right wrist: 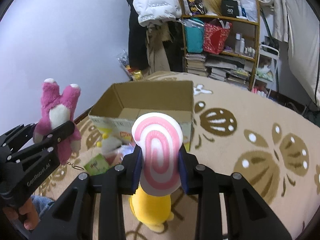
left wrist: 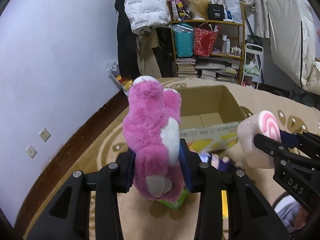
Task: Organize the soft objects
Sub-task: 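Carry the pink bear and swirl cushion into the box and open both tools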
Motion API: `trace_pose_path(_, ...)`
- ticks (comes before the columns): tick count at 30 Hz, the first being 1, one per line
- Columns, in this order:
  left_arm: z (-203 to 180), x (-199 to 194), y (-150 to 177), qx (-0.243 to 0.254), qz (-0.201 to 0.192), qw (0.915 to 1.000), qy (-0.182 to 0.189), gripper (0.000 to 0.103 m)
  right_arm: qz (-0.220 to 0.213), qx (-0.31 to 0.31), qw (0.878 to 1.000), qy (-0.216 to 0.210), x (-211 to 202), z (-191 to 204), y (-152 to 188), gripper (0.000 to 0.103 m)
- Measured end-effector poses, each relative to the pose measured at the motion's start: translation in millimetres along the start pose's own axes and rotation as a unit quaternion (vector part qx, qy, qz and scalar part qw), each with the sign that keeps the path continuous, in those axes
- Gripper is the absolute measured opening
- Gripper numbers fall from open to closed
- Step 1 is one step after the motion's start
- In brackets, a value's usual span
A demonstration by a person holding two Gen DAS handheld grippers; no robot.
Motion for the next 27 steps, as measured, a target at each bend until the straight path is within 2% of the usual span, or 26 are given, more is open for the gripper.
trace_pose_path(3,2,8,-15,0.009,-0.007,0.9999,-0.004,0.038,-0.009,0.0,1.0,-0.009,5,-1,-12,0.034)
trace_pose_path(9,8,29,-40,0.014,-0.02,0.9997,-0.009,0.038,-0.02,-0.024,1.0,-0.001,21,-3,-35,0.034)
trace_pose_path(17,9,73,-56,0.021,-0.016,0.9995,-0.02,0.038,-0.032,-0.036,0.999,0.0,48,-16,-59,0.034)
trace_pose_path(27,5,113,-63,0.005,-0.006,1.0,-0.002,0.038,-0.029,-0.042,0.999,0.011,80,-28,-72,0.035)
Point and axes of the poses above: each gripper's, at about its wrist camera, not at the fingertips, and x roughly the way its jaws point, z to its left, y to its underside, the point moved 4 cm from there along x, roughly the way its jaws point, and after that the axes turned 15 degrees about -x, right-handed, at the moved point
